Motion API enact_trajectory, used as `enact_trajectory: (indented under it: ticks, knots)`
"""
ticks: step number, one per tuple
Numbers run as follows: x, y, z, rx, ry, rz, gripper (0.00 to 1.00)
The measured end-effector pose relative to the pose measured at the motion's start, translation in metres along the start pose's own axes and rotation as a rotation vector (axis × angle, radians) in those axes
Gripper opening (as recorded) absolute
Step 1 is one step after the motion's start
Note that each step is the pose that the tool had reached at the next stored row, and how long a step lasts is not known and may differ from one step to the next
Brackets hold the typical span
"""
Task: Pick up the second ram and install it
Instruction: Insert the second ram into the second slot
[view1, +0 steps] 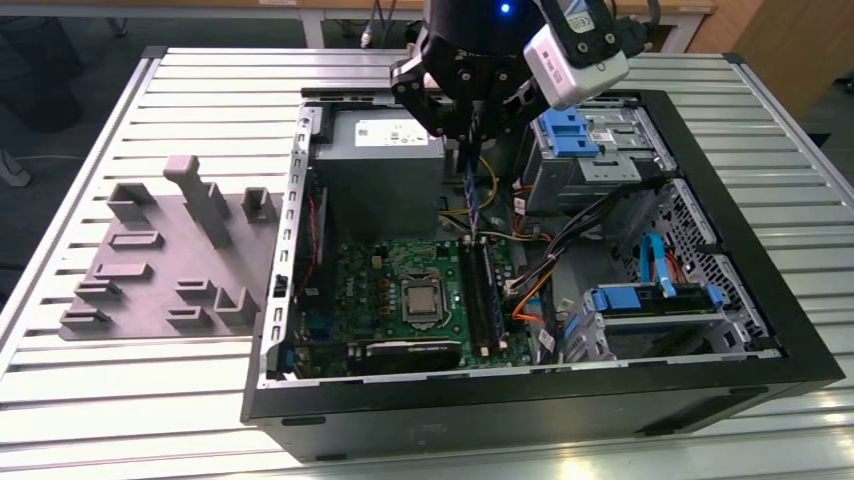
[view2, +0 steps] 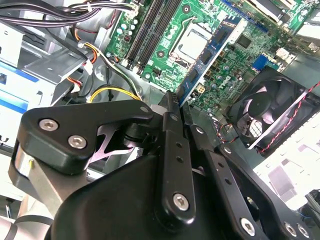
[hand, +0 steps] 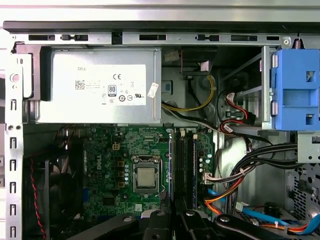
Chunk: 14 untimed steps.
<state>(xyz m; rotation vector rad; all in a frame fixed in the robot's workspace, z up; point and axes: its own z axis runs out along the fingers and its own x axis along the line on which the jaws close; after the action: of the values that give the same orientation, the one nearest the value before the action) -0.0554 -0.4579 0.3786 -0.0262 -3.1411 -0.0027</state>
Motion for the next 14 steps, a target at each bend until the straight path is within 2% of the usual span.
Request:
enact_trajectory:
  ticks: [5, 14]
  knots:
    - [0.0, -0.003, 0.0005, 0.0001, 0.0, 0.0, 0.14]
    - [-0.0008, -0.0038, 0.0132, 0.0002, -0.0001, 0.0, 0.14]
